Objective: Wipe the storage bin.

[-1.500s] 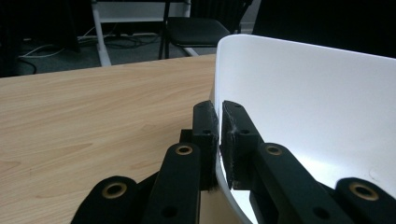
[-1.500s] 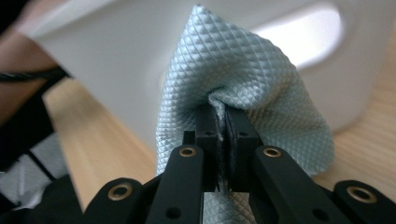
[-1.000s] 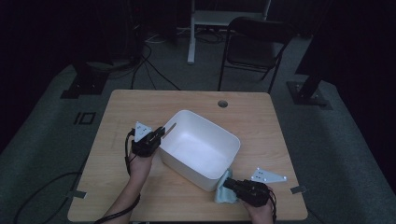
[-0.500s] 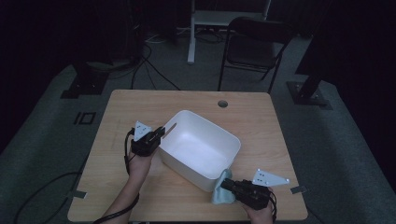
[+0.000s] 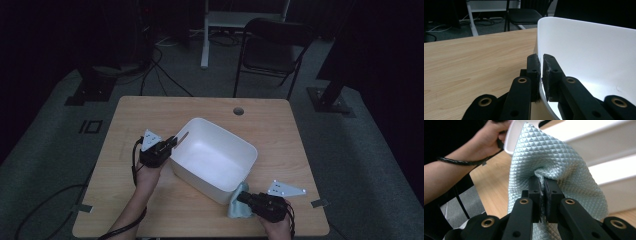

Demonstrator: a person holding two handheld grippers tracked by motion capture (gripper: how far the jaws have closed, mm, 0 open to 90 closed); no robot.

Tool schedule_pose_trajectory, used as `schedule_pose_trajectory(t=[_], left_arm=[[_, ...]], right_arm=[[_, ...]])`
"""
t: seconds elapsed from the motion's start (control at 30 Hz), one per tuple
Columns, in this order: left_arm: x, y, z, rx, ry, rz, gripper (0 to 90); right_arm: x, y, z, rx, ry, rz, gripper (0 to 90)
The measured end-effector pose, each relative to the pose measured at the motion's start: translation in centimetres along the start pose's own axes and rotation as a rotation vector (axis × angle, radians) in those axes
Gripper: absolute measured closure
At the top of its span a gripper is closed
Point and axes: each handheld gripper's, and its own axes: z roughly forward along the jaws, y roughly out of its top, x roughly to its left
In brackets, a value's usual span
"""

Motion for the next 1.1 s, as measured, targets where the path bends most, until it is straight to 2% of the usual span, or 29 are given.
schedule_pose_trajectory(t=[0.17,0.27,0.4,0.47,0.53,0.67,0.8,0.87,0.93,1.0,1.1], left_arm=[[-0.1,0.0,0.0,0.002,0.004,0.006,84.6],[-0.1,0.0,0.0,0.004,0.008,0.009,84.5],[0.0,0.0,-0.1,0.004,0.006,0.008,84.7],[0.0,0.1,-0.1,0.004,0.002,0.004,84.7],[-0.1,0.0,0.0,0.001,0.006,0.004,84.8],[-0.4,0.1,0.1,0.001,0.027,-0.004,85.2],[-0.4,0.1,0.1,0.001,0.034,-0.006,85.5],[-0.4,0.1,0.1,0.001,0.03,-0.004,85.5],[-0.4,0.1,0.1,0.002,0.027,-0.004,85.5],[-0.4,0.1,0.1,0.004,0.025,-0.003,85.6],[-0.3,0.1,0.1,0.005,0.014,0.004,85.7]], right_arm=[[-0.8,-0.6,0.4,0.025,-0.014,0.016,85.2],[-1.2,-0.9,0.7,0.05,-0.041,0.013,85.3],[-2.4,-1.5,1.3,0.089,-0.064,0.064,85.2],[-3.1,-1.7,1.4,0.091,-0.065,0.109,85.3],[-3.4,-1.4,1.1,0.077,-0.083,0.114,85.3],[-3.1,-0.1,-0.2,-0.015,-0.066,0.106,85.3],[-2.2,1.3,-1.6,-0.104,-0.037,0.057,85.2],[-1.8,1.8,-2.1,-0.131,-0.036,0.039,85.2],[-1.7,2.0,-1.9,-0.124,-0.044,0.015,85.2],[-1.9,1.7,-1.3,-0.085,-0.083,-0.003,85.3],[-2.6,1.0,-0.7,-0.052,-0.094,0.022,85.3]])
